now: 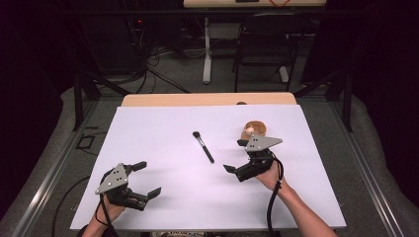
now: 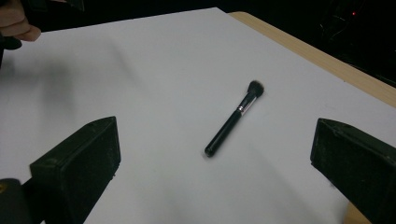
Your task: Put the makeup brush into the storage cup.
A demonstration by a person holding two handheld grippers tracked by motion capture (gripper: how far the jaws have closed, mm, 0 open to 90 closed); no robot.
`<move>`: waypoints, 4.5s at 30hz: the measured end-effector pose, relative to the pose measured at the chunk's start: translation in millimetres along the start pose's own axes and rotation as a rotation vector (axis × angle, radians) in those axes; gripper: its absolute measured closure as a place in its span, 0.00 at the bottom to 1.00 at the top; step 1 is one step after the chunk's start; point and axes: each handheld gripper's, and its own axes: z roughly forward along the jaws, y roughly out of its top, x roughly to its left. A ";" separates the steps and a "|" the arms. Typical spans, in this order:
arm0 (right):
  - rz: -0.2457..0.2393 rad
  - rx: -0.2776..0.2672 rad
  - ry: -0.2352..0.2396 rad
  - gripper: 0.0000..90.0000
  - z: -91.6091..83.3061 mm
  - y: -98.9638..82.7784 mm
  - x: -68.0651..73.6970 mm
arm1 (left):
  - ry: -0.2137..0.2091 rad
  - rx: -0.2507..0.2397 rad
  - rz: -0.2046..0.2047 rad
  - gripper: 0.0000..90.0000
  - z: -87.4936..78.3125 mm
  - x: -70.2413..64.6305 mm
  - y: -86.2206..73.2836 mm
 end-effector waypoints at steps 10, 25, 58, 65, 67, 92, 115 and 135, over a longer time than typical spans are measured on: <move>0.026 0.008 0.002 0.01 14.5 6.7 -6.0 | 0.000 -0.005 0.003 0.00 0.0 -0.3 0.0; 0.052 0.009 0.000 0.01 35.0 13.3 -14.2 | -0.007 -0.005 0.011 0.00 -0.6 -0.7 0.3; 0.143 0.146 -0.001 0.04 91.0 31.4 -28.0 | -0.020 -0.003 0.015 0.00 0.6 -1.3 -0.1; 0.176 0.210 -0.012 0.04 103.9 36.5 -31.8 | -0.024 -0.001 0.017 0.00 0.7 -1.5 0.0; 0.180 0.224 -0.010 0.04 107.5 38.8 -32.3 | -0.025 -0.001 0.018 0.00 0.8 -1.6 0.0; 0.265 0.479 -0.084 0.39 148.5 47.3 -37.3 | -0.022 0.001 0.020 0.00 0.5 -2.6 0.3; 0.328 0.582 -0.156 0.79 174.0 37.9 -36.9 | -0.031 0.000 0.021 0.00 -0.2 -2.5 0.1; 0.314 0.635 -0.208 0.87 183.0 35.9 -32.8 | -0.031 0.007 0.026 0.00 0.4 -2.9 0.3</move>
